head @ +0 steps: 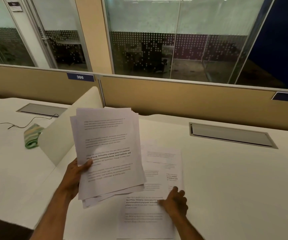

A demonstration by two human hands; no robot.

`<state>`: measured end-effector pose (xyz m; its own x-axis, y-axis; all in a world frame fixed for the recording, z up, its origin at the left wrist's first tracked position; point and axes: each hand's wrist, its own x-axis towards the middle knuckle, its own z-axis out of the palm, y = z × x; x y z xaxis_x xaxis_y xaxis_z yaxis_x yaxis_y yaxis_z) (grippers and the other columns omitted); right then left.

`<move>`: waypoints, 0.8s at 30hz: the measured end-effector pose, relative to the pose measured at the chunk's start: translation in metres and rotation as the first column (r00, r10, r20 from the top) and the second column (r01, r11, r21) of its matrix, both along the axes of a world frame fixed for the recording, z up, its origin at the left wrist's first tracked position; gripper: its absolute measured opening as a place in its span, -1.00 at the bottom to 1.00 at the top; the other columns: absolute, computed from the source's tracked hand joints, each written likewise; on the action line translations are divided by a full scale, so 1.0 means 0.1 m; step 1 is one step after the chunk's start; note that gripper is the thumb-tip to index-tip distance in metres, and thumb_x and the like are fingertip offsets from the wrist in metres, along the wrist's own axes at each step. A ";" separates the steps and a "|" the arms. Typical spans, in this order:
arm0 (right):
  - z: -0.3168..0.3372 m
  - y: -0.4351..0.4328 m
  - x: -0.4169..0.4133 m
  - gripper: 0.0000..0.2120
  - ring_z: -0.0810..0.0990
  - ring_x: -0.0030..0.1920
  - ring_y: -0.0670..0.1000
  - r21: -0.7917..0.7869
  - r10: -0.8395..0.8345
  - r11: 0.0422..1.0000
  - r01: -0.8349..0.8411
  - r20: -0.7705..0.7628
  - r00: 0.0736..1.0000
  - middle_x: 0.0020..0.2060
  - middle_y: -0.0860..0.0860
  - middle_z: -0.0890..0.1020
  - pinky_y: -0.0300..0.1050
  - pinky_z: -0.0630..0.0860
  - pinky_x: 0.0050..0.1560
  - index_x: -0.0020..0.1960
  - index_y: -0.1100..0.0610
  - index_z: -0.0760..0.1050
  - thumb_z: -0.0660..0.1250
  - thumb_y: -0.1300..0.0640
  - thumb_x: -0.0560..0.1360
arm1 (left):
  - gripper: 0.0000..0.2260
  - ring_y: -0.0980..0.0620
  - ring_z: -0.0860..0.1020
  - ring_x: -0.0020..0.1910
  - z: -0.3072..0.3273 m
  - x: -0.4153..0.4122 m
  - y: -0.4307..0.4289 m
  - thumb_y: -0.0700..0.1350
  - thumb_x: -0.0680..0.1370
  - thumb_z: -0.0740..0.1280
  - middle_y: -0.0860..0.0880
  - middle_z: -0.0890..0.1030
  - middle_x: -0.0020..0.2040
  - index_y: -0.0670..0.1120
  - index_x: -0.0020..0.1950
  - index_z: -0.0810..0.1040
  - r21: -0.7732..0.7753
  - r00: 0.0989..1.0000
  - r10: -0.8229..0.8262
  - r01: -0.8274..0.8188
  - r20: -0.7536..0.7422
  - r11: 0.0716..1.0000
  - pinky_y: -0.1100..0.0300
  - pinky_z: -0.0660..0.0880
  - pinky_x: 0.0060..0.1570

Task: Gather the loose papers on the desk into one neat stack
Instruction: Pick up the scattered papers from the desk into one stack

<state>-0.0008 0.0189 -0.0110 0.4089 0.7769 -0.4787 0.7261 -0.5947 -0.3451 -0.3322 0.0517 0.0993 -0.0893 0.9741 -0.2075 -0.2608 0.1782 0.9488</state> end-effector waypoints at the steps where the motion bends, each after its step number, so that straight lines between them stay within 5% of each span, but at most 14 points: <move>1: -0.03 0.02 -0.02 -0.26 0.49 0.27 0.15 -0.018 -0.021 1.000 0.021 -0.009 1.000 0.27 0.11 0.43 0.09 0.51 0.23 0.37 0.10 0.25 0.50 -0.12 0.35 | -0.30 -0.27 0.69 0.02 -0.02 -0.05 0.03 0.04 0.15 0.67 -0.21 0.72 0.10 -0.12 0.23 0.58 -0.006 1.000 -0.002 0.002 0.003 1.000 -0.07 0.68 -0.15; 6: -0.16 0.13 -0.05 -0.42 0.59 0.15 0.15 -0.109 -0.213 0.974 0.198 -0.155 0.965 0.17 0.08 0.61 0.05 0.48 0.22 0.27 0.12 0.40 0.49 0.07 0.31 | -0.30 -0.25 0.70 -0.01 -0.08 -0.26 0.22 0.05 0.16 0.67 -0.22 0.71 0.10 -0.11 0.24 0.57 -0.003 1.000 -0.029 0.029 0.010 1.000 -0.10 0.68 -0.13; 8: -0.21 0.18 -0.01 -0.47 0.63 0.04 0.12 -0.117 -0.248 0.967 0.225 -0.243 0.938 0.10 0.09 0.67 -0.02 0.56 0.14 0.21 0.17 0.53 0.53 0.07 0.28 | -0.49 -0.25 0.71 -0.02 -0.10 -0.33 0.30 -0.06 0.34 0.59 -0.24 0.70 0.12 -0.12 0.24 0.57 -0.006 0.999 -0.047 0.047 0.021 0.999 -0.10 0.68 -0.14; 13: -0.07 0.46 0.31 -0.83 0.72 -0.07 0.19 0.085 -0.222 0.943 0.321 -0.561 0.798 -0.11 0.15 0.75 0.16 0.64 0.08 -0.21 0.13 0.67 0.61 0.09 0.30 | -0.74 -0.25 0.71 -0.05 -0.12 -0.42 0.52 -0.22 0.52 0.40 -0.26 0.70 0.11 -0.11 0.21 0.57 -0.020 0.997 -0.072 0.072 0.013 0.997 -0.13 0.68 -0.14; 16: 0.08 0.70 0.55 -0.79 0.71 -0.07 0.21 0.192 -0.243 0.908 0.371 -0.480 0.843 -0.10 0.19 0.74 0.11 0.64 0.01 -0.30 0.11 0.59 0.57 0.04 0.37 | -0.75 -0.22 0.71 -0.08 -0.12 -0.41 0.62 -0.24 0.55 0.35 -0.23 0.71 0.08 -0.12 0.23 0.56 -0.028 0.998 -0.068 0.068 0.013 0.997 -0.10 0.68 -0.16; 20: -0.04 0.92 0.66 -0.60 0.66 0.05 0.24 0.164 -0.311 0.918 0.361 -0.265 0.913 0.06 0.22 0.69 0.03 0.61 0.06 0.05 0.25 0.65 0.52 -0.05 0.40 | -0.68 -0.24 0.71 -0.06 -0.18 -0.40 0.71 -0.17 0.50 0.46 -0.25 0.70 0.11 -0.12 0.25 0.56 -0.021 0.998 -0.068 0.068 0.006 0.997 -0.12 0.68 -0.15; 24: -0.16 0.91 0.54 -0.50 0.50 0.21 0.29 0.111 -0.373 0.916 0.386 -0.124 0.920 0.23 0.24 0.45 0.09 0.52 0.13 0.26 0.24 0.50 0.51 0.03 0.43 | -0.23 -0.19 0.72 -0.08 -0.17 -0.39 0.77 0.10 0.06 0.69 -0.19 0.73 0.05 -0.11 0.20 0.59 -0.033 0.997 -0.079 0.078 -0.023 0.996 -0.05 0.68 -0.19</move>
